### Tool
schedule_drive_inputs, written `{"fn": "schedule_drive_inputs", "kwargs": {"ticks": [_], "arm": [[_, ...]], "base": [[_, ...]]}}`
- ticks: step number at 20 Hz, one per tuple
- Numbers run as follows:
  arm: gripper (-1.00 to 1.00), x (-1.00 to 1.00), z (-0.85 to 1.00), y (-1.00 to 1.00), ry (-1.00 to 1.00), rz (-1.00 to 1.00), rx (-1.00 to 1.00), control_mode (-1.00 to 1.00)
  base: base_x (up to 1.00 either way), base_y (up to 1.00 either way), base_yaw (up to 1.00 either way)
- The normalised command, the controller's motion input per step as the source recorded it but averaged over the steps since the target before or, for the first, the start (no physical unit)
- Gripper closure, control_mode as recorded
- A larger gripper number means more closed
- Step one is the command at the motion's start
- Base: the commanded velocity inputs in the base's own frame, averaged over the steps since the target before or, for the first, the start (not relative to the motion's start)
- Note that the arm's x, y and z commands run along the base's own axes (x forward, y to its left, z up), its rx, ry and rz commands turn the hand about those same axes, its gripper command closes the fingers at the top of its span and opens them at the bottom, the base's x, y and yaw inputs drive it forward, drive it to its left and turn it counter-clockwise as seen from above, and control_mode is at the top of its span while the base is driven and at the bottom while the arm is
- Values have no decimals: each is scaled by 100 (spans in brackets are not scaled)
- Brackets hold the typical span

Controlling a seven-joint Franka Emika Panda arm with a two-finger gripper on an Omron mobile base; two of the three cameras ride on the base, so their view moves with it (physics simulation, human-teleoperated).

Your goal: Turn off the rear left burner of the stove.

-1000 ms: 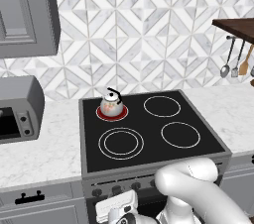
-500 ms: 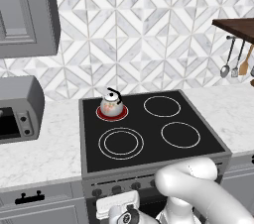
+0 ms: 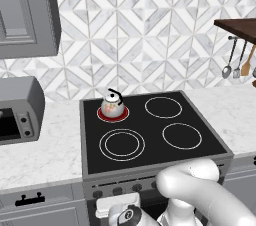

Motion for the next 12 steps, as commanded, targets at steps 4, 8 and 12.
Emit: {"fn": "schedule_drive_inputs", "kwargs": {"ticks": [4, 8, 12], "arm": [[100, 0, -18, -3, 0, -25, 23, -100], [100, 0, -34, -9, 0, -24, 30, -100], [100, -1, -38, -17, 0, -23, 39, -100]], "base": [[0, 0, 0], [0, 0, 0], [0, 0, 0]]}}
